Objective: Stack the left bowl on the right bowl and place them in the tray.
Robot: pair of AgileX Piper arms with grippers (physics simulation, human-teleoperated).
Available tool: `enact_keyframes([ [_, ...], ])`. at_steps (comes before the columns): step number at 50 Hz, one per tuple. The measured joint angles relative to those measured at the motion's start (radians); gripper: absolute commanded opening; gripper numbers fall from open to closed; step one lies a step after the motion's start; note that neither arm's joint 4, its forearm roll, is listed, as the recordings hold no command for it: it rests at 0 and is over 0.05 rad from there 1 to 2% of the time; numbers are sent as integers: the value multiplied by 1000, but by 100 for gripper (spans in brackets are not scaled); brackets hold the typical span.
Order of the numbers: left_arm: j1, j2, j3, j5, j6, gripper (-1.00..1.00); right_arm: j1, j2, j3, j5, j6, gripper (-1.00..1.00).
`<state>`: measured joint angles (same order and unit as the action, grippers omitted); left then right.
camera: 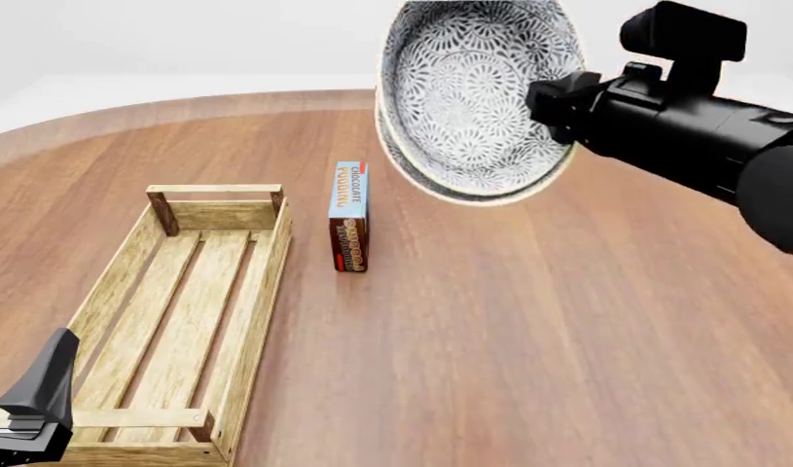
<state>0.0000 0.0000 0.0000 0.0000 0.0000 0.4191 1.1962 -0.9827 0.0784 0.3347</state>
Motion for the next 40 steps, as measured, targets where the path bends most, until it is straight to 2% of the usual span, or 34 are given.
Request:
enact_keyframes([
  [13,0,0,0,0,0,100,112,188,-220,29,2,-100],
  [40,0,0,0,0,0,100,293,513,-514,41,21,-100],
])
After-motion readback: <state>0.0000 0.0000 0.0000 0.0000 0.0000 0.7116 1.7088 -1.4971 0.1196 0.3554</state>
